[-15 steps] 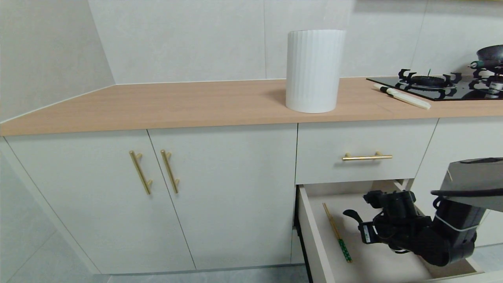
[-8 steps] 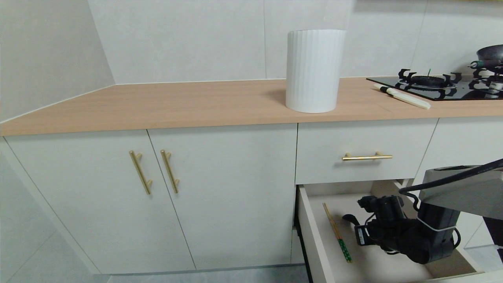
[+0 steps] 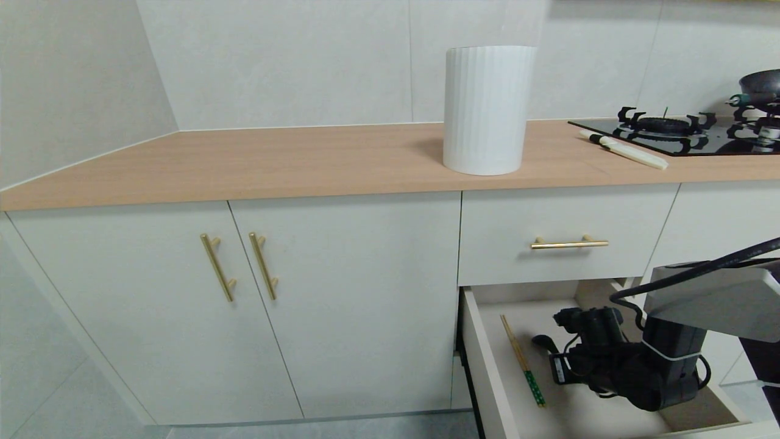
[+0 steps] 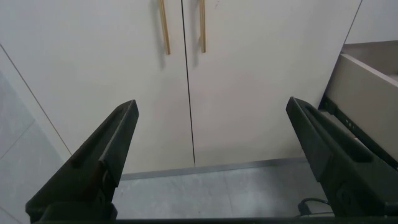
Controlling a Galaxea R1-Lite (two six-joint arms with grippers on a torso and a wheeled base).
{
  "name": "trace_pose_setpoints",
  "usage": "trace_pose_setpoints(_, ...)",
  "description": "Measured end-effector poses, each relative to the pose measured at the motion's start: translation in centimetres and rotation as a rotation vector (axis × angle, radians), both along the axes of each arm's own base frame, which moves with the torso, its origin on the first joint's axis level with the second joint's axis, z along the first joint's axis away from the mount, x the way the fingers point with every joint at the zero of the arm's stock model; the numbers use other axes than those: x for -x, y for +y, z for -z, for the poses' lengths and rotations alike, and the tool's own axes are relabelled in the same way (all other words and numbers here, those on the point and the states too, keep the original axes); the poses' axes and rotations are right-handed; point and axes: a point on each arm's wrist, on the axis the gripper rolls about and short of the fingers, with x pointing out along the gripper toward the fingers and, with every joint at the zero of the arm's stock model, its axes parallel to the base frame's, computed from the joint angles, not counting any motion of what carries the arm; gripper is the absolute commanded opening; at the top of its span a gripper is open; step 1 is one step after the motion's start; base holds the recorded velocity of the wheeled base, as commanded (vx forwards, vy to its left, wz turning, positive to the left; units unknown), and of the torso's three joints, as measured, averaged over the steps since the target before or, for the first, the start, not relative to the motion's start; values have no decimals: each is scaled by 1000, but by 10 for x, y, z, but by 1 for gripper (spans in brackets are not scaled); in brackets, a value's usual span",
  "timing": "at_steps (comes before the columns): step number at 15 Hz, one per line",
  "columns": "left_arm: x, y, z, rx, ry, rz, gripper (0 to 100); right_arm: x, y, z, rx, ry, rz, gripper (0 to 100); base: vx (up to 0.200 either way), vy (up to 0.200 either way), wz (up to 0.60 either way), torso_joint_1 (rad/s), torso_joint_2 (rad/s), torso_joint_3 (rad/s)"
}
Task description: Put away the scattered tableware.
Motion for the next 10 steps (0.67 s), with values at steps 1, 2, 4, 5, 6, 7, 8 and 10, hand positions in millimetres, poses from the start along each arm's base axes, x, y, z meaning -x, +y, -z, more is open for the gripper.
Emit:
trace_pose_setpoints(1,0,0,0,0,0,0,100,0,0,0,1,0,0,0,0,0,0,0,0,0)
trace_pose_setpoints(2,0,0,0,0,0,0,100,0,0,0,1,1,0,0,0,0,0,0,0,0)
trace_pose_setpoints(4,0,0,0,0,0,0,100,0,0,0,3,-1,3,100,0,0,0,0,0,0)
trace_pose_setpoints(5,0,0,0,0,0,0,100,0,0,0,3,-1,3,100,0,0,0,0,0,0)
trace_pose_setpoints(6,0,0,0,0,0,0,100,0,0,0,3,-2,2,100,0,0,0,0,0,0)
trace_pose_setpoints(7,0,0,0,0,0,0,100,0,0,0,3,-2,3,100,0,0,0,0,0,0)
trace_pose_setpoints(8,0,0,0,0,0,0,100,0,0,0,3,-2,2,100,0,0,0,0,0,0)
trace_pose_setpoints(10,0,0,0,0,0,0,100,0,0,0,3,-1,3,100,0,0,0,0,0,0)
